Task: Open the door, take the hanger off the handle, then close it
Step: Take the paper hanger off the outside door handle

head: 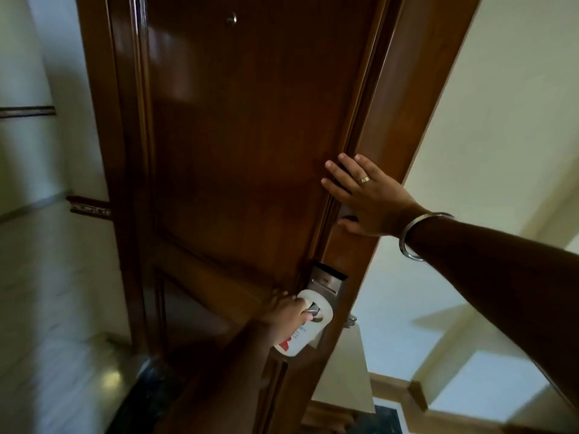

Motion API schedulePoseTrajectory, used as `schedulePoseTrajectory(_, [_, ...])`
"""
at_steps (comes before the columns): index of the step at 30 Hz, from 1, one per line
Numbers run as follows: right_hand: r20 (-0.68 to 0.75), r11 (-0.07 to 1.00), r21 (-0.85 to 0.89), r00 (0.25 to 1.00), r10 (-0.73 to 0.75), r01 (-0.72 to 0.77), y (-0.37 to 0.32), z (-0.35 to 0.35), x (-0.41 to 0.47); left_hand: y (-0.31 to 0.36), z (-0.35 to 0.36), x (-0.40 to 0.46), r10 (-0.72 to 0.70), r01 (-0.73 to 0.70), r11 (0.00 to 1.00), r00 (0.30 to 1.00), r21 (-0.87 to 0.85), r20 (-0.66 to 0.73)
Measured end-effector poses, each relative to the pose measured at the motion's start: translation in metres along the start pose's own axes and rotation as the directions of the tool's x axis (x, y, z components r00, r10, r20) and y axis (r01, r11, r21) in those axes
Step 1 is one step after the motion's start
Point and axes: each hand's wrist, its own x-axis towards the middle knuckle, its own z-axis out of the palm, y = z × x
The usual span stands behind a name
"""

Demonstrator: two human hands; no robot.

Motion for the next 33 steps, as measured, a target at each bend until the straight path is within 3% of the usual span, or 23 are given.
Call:
schedulePoseTrajectory(5, [-0.032, 1.0, -0.015, 0.999, -0.005, 0.004, 0.002, 0.01, 0.001, -0.003, 0.003, 0.007, 0.049, -0.049, 0.999, 0.998, 0.023, -0.038])
schedulePoseTrajectory(10, [-0.048, 1.0, -0.009, 0.999, 0.004, -0.005, 0.003, 0.014, 0.002, -0.017, -0.001, 0.014, 0.127, -0.124, 0.987, 0.992, -0.101, 0.026])
schedulePoseTrajectory(16, [-0.07, 1.0, -0.029, 0.998, 0.001, -0.003, 0.002, 0.022, 0.004, -0.025, -0.019, 0.035, 0.113, -0.136, 0.974, 0.985, -0.181, -0.132])
schedulePoseTrajectory(20, [-0.078, 0.999, -0.05, 0.997, -0.009, 0.005, 0.002, 0.027, 0.007, -0.027, -0.032, 0.045, 0.144, -0.148, 0.933, 0.989, -0.328, -0.037])
schedulePoseTrajectory(27, [-0.095, 0.999, -0.052, 0.995, -0.005, 0.0, 0.002, 0.031, 0.008, -0.017, -0.037, 0.053, 0.323, -0.307, 0.899, 0.947, -0.311, 0.0])
schedulePoseTrajectory(30, [-0.088, 0.999, -0.053, 0.996, -0.005, 0.001, 0.001, 0.028, 0.008, -0.016, -0.045, 0.058, 0.497, -0.493, 0.86, 0.868, -0.13, -0.007])
schedulePoseTrajectory(33, [-0.077, 0.998, -0.055, 0.997, -0.009, 0.005, 0.0, 0.027, 0.007, -0.029, -0.048, 0.061, 0.723, -0.725, 0.655, 0.683, 0.213, 0.1])
